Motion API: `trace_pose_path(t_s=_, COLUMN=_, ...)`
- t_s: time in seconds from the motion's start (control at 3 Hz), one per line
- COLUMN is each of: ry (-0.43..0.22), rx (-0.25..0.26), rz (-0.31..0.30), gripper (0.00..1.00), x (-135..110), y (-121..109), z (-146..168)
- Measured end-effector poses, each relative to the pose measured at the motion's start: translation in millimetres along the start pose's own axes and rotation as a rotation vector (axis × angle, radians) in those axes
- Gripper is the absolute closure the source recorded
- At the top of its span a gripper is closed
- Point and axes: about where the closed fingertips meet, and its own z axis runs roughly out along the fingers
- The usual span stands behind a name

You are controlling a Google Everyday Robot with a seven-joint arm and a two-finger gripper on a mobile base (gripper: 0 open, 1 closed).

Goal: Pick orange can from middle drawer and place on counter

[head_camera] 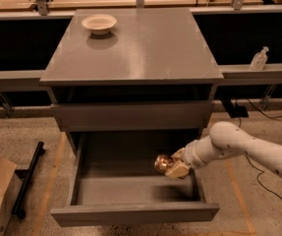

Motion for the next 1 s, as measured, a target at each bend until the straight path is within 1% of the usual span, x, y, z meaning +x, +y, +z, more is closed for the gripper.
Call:
trace_pose_path(t_s=0.33, ry=-0.031, rx=-0.046, rz=-0.030, gripper=1.00, x=-26, y=11, z=-72)
trace_pose_path(t_s=0.67, ry=-0.014, rx=-0.074, rz=-0.071, gripper=1.00, x=-49, y=5, z=-137)
trace_pose_path(t_s=1.0, ry=0.039, rx=-0.048, rz=-0.118, gripper=1.00, x=-78, y=-18, z=-212)
